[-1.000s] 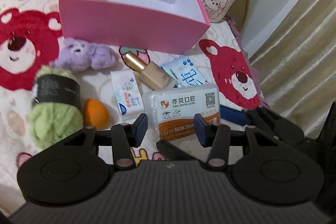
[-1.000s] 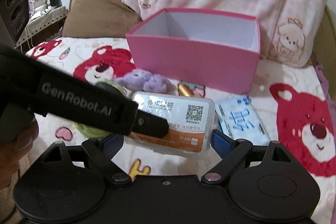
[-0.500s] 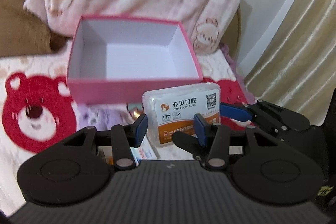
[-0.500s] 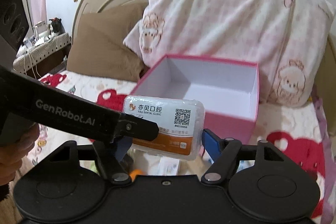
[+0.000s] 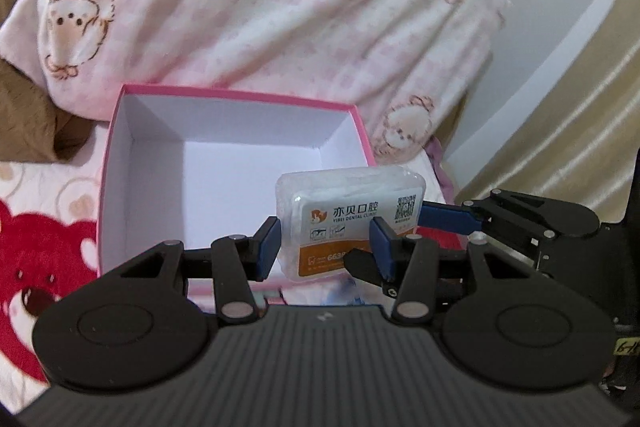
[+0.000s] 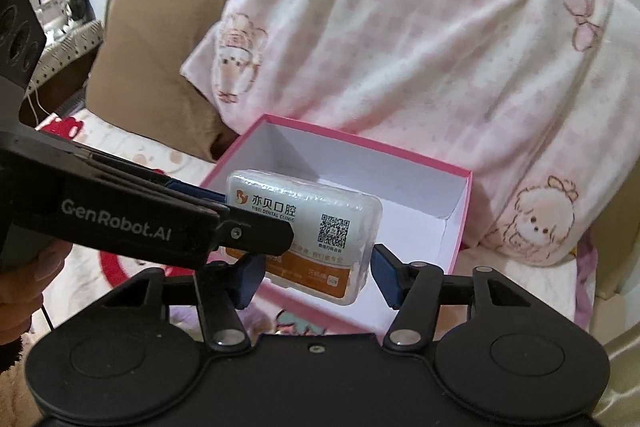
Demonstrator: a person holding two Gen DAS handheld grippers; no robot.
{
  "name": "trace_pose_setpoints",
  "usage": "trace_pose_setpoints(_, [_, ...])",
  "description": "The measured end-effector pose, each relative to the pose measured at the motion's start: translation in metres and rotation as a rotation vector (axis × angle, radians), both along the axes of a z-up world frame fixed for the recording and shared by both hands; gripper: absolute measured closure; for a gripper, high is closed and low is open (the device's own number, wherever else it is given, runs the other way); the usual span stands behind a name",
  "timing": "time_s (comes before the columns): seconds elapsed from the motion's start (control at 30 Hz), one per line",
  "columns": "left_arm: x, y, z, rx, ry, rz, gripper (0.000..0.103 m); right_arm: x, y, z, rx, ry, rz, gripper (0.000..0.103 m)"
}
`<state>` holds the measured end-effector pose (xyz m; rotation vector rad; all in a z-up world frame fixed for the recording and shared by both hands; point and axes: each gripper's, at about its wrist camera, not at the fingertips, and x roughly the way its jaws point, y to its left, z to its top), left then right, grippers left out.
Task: Organize objects
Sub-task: 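Lift the floss box with the left gripper and carry it into the pink box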
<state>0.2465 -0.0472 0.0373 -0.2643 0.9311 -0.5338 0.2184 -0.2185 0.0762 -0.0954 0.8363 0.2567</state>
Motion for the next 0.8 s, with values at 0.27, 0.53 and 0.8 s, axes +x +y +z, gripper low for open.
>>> trace_pose_setpoints(0.27, [0.071,-0.016,-0.063,0.026,0.070,0.016,0.055,0.062,-0.024,-0.059,0.048,0.056,-0.057,0.043])
trace_pose_setpoints(0.53, [0.124,-0.020,-0.107,-0.004,0.191,0.042,0.055,0.109,-0.025,-0.093,0.027,0.155,-0.089,0.043])
trace_pose_setpoints(0.8, [0.157,-0.027,-0.141,-0.007,0.308,0.065,0.055,0.147,-0.028,-0.120,0.008,0.277,-0.108,0.044])
